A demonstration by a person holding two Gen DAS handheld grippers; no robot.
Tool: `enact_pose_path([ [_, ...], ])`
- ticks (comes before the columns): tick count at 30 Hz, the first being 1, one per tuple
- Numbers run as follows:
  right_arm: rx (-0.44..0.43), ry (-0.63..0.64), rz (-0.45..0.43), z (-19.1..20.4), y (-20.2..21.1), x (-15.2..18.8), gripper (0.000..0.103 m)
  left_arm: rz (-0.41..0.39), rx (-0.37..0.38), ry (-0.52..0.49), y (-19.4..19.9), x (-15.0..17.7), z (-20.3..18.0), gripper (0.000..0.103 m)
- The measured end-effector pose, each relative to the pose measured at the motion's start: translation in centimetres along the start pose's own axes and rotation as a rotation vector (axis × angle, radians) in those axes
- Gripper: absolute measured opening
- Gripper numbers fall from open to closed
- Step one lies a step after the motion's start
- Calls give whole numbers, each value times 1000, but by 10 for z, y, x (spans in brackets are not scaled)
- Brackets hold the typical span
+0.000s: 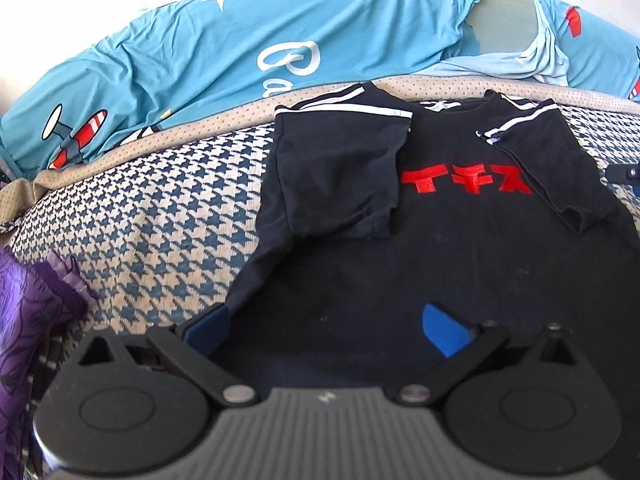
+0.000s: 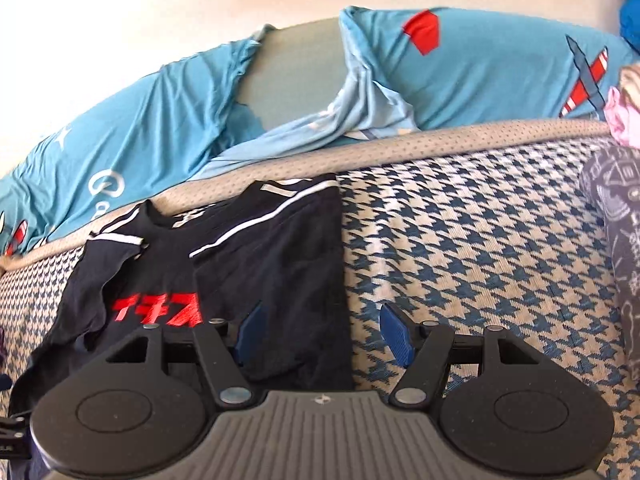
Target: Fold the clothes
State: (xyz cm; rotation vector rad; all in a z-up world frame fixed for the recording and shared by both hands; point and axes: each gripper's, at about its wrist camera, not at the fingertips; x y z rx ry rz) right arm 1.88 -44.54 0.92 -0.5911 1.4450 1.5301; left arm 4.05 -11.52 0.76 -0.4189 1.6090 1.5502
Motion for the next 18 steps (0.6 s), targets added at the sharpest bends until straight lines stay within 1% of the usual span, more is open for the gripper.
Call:
enact_pose_path([
  [2, -6, -37, 18, -7, -7, 3, 62, -6, -9, -10, -3, 0, -2, 103],
  [4, -4, -62, 31, -11, -13, 8, 58, -5, -5, -15, -6, -1, -4, 103],
  [6, -8, -77, 28, -14, -17, 11, 53, -3, 8, -14, -7, -1, -5, 103],
  [8, -16, -86, 18, -15, -21, 13, 53, 0, 20, -13, -8, -1, -6, 103],
  [11, -23, -76, -13, -14, -24, 14, 52, 0, 12, -14, -10, 1, -4, 103],
  [13, -29, -85, -27, -12, -27, 15, 50, 12, 9, -6, -13, 2, -1, 103],
  [15, -44, -70, -37, -7, -30, 15, 45, 18, 12, 3, -14, 3, 2, 103],
  [18, -43, -36, -53, 0, -36, 16, 44, 25, 4, 0, -18, 7, 6, 103],
])
Point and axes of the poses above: each gripper's, at about its wrist camera, not at the fingertips, and y roughly against the way its jaws point, z to its left, x to its underside, and after that the axes turned 13 degrees about -z, right-handed
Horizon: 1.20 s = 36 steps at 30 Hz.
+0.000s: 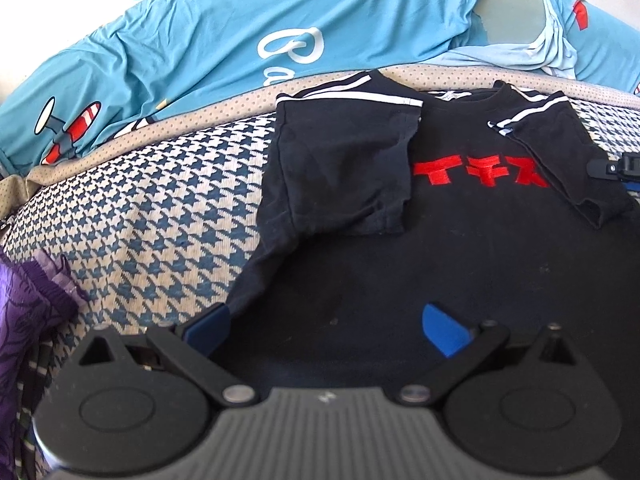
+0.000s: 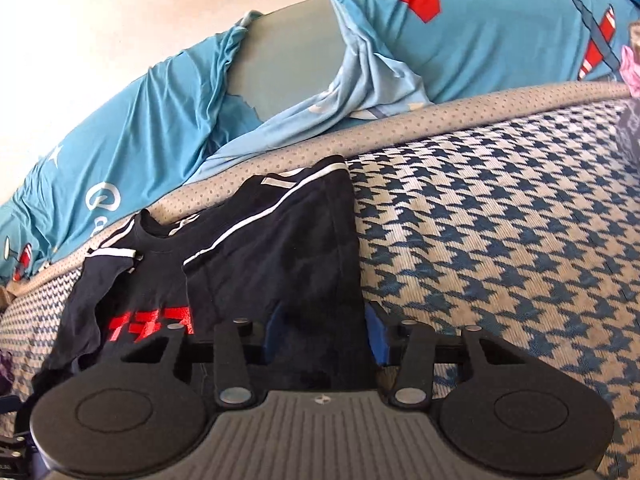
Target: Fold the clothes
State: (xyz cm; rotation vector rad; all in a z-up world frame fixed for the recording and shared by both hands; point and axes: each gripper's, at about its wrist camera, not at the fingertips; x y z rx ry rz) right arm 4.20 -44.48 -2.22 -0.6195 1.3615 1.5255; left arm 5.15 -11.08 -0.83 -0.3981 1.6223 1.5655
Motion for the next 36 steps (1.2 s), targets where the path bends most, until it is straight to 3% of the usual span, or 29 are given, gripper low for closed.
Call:
enact_pose_path([
  [16, 23, 119, -96, 15, -15, 9, 44, 54, 2, 45, -12, 8, 20, 103],
  [19, 35, 131, -109, 17, -15, 11, 38, 60, 0, 54, -12, 9, 23, 103],
  [21, 34, 127, -109, 19, -15, 11, 18, 61, -2, 57, -13, 10, 25, 103],
  [23, 33, 104, -105, 20, -14, 11, 12, 61, -4, 58, -13, 11, 26, 103],
  [31, 90, 139, -134, 40, -8, 11, 9, 50, 1, 73, -7, 10, 29, 103],
  [36, 76, 140, -178, 59, 5, 4, 9, 48, -4, 81, -5, 11, 32, 103],
])
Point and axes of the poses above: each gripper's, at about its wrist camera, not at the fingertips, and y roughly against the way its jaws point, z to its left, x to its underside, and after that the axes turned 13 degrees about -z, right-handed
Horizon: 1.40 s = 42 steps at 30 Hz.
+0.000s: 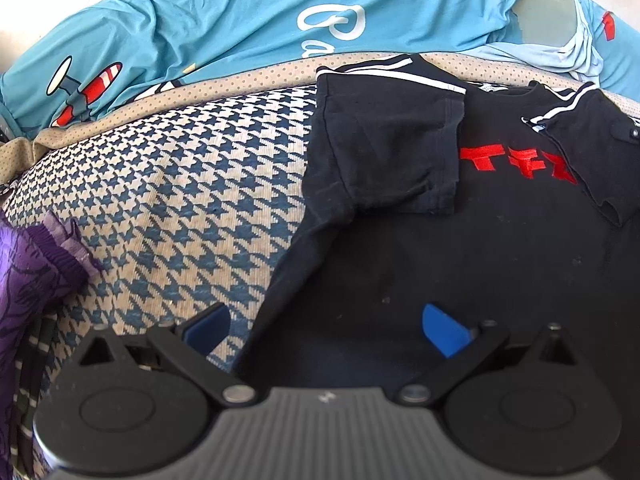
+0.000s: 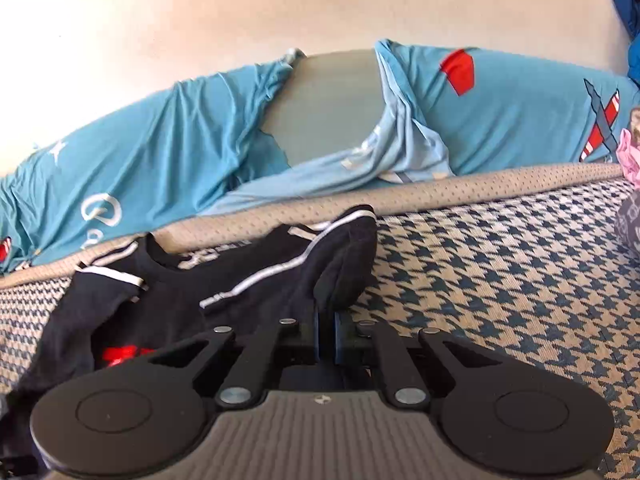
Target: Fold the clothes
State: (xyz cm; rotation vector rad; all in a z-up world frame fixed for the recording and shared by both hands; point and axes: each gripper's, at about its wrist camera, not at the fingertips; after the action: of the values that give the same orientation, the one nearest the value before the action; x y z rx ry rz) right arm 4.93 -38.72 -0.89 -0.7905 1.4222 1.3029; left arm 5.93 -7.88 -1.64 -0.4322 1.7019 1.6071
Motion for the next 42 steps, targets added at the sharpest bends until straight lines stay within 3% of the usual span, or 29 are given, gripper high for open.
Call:
enact_pose_path([
  [5, -62, 9, -44, 29, 12, -11, 9, -8, -3, 13, 2, 0, 4, 103],
  [17, -259, -32, -48, 96, 11, -14, 9, -20, -21, 65, 8, 3, 26, 103],
  [30, -438, -11, 43, 192, -27, -1, 9, 22, -28, 168, 6, 12, 67, 103],
  [35, -447, 2, 89, 201, -39, 16, 9, 26, -16, 220, 5, 14, 79, 103],
  [42, -481, -54, 89, 191, -37, 9, 17, 21, -24, 193, 5, 13, 72, 103],
])
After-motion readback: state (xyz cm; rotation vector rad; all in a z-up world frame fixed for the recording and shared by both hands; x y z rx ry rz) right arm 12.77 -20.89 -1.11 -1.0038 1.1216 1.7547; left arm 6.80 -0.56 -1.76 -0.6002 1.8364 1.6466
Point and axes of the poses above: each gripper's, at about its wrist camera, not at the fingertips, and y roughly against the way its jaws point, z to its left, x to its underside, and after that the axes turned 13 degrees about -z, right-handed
